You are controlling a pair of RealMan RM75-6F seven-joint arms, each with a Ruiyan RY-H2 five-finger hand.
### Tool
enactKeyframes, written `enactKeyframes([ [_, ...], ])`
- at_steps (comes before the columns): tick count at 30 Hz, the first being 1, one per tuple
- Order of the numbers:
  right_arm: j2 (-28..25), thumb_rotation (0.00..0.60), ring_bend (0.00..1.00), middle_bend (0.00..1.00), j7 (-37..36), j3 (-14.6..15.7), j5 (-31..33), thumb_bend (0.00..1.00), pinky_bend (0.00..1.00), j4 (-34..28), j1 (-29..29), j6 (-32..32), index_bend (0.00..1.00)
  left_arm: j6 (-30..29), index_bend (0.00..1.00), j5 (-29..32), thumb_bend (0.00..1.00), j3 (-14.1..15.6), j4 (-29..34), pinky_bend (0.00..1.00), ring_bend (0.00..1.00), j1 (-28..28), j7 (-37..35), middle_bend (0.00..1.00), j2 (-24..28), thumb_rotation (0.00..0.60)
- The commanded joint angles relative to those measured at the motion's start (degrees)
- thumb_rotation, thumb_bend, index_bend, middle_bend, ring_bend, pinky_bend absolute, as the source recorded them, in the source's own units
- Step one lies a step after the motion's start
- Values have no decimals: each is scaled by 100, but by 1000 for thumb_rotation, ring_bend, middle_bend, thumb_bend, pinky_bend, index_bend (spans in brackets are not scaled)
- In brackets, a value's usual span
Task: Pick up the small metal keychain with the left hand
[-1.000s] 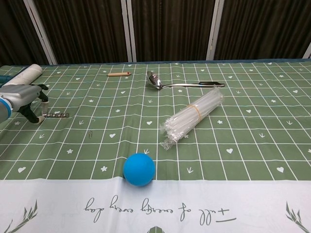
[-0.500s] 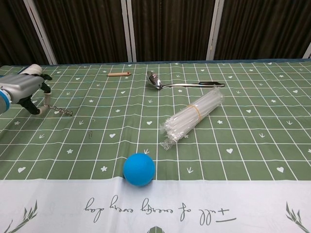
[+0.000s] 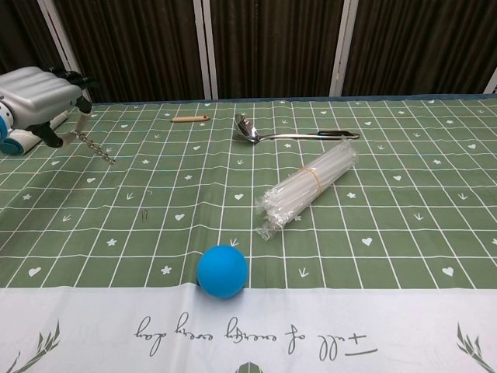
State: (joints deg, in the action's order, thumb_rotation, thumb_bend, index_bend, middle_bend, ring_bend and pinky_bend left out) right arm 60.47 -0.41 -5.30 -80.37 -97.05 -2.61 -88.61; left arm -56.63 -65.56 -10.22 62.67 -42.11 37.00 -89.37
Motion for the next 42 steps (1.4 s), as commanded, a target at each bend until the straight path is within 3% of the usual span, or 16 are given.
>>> enactKeyframes([
  [1,0,600,0,0,-3,-1,1,0,82,-1,-1,-2,55,-178,571,-282,413,144,193,0,0,-51,132,0,162,600],
  [8,0,600,0,0,-10,-4,-8,0,83,12,-3,-13,55,-331,571,-676,413,297,494,0,0,-106,276,0,339,600],
  [16,26,600,0,0,20,-19,-12,0,82,37,14,-13,56,-666,571,-1682,413,735,606,0,0,-204,701,0,584,600],
  [42,-2,600,0,0,-1,-13,-43,0,83,27,-19,-71,56,-527,577,-1928,413,902,1111,0,0,-73,1112,0,367,600],
])
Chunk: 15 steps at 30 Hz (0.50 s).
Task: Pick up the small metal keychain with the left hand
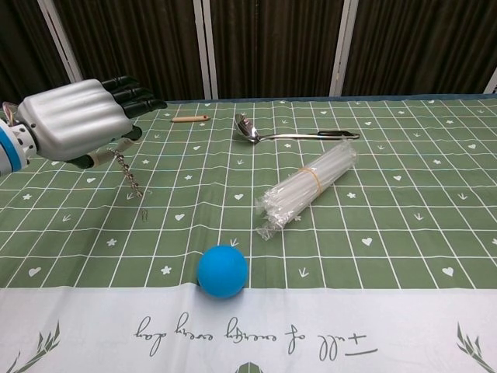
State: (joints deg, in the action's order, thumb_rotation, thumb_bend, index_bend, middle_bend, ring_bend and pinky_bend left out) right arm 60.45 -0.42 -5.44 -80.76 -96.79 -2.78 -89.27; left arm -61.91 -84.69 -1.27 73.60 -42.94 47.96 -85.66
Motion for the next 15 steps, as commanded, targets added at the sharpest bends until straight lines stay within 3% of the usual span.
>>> enactKeyframes([
  [1,0,600,0,0,1,1,-6,0,83,0,-3,-8,55,1,577,-23,413,9,29,0,0,17,23,0,-1,600],
  [15,-3,600,0,0,0,-11,13,0,82,-7,-6,-10,55,26,575,-1,414,33,19,0,0,140,-1,0,38,600],
])
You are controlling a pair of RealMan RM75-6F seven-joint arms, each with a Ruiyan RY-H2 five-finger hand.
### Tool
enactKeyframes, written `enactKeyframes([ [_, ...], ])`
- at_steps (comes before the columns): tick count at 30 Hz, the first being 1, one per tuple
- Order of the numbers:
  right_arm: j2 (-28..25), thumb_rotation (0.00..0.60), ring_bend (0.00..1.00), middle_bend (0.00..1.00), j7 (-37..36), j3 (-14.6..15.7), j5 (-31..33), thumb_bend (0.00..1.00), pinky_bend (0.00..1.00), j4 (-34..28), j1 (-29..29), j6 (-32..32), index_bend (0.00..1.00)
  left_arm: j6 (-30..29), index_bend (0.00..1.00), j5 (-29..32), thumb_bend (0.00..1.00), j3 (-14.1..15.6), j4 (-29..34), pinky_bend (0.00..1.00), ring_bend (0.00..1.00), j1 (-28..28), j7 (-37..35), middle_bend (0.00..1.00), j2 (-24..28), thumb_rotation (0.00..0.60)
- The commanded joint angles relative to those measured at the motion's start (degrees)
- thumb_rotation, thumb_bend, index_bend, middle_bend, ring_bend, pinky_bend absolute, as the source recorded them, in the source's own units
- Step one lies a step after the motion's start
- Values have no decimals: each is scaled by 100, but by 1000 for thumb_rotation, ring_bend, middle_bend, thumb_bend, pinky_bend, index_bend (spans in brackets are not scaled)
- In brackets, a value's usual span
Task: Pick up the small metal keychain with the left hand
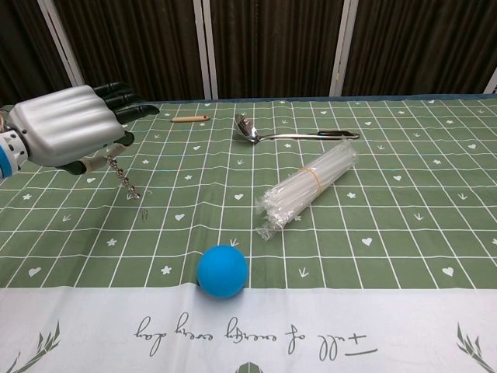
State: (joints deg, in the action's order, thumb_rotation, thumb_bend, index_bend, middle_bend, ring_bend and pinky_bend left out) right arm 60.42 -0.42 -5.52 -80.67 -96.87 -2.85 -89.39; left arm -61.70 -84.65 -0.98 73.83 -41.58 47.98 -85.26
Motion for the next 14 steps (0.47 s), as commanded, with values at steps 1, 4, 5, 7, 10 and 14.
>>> enactKeyframes([
  [1,0,600,0,0,2,-3,4,0,83,2,1,1,55,7,575,-11,412,7,-7,0,0,7,-6,0,-6,600],
  [4,3,600,0,0,6,-4,3,0,82,6,0,-1,56,16,575,-18,412,7,-7,0,0,16,-20,0,-26,600],
  [5,3,600,0,0,5,-4,5,0,83,6,0,-1,56,19,576,-18,413,7,-6,0,0,18,-22,0,-31,600],
  [7,1,600,0,0,-8,-10,17,0,83,1,-2,-1,55,42,577,-36,413,21,1,0,0,20,0,0,-44,600],
  [10,-8,600,0,0,-26,-15,24,0,82,0,-3,1,56,41,576,-68,413,44,33,0,0,36,17,0,-56,600],
  [14,-8,600,0,0,-22,-11,8,0,82,1,-5,-7,56,41,576,-69,414,32,28,0,0,53,28,0,-72,600],
])
